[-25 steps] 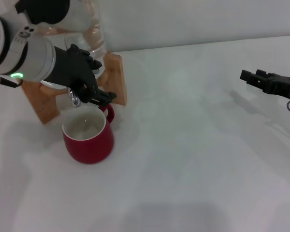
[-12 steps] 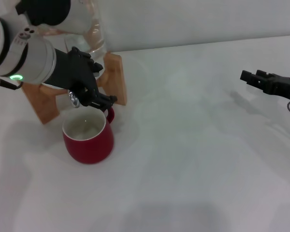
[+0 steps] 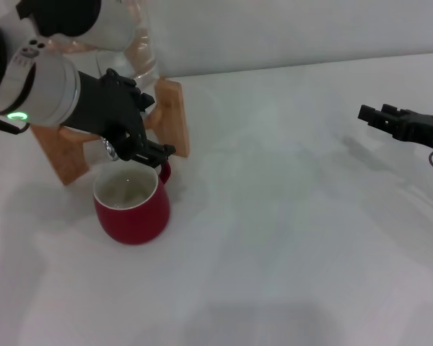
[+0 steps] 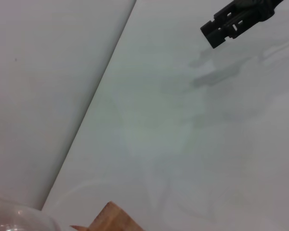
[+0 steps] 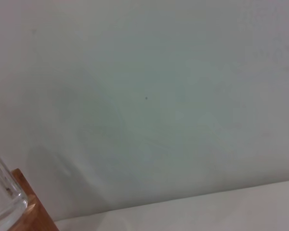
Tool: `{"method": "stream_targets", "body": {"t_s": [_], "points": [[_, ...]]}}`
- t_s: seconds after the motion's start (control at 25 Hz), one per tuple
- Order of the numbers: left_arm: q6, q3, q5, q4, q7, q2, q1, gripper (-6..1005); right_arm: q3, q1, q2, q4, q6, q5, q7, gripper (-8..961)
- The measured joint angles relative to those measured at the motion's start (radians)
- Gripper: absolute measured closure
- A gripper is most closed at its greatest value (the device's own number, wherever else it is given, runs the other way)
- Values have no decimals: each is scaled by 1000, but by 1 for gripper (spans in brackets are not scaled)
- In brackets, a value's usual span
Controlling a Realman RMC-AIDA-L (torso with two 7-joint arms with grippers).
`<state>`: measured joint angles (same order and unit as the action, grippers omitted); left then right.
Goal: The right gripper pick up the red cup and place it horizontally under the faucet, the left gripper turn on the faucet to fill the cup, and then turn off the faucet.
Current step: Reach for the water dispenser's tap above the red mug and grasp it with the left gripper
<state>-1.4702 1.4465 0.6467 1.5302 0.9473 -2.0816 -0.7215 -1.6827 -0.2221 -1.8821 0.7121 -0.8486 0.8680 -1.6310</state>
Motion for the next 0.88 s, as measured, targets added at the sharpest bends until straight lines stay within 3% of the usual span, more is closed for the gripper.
{"method": "stream_targets", "body": {"t_s": [0.88], "points": [[2, -5, -13, -3, -16, 0, -5, 200, 0, 3, 1, -11, -4, -1, 1, 358]]}}
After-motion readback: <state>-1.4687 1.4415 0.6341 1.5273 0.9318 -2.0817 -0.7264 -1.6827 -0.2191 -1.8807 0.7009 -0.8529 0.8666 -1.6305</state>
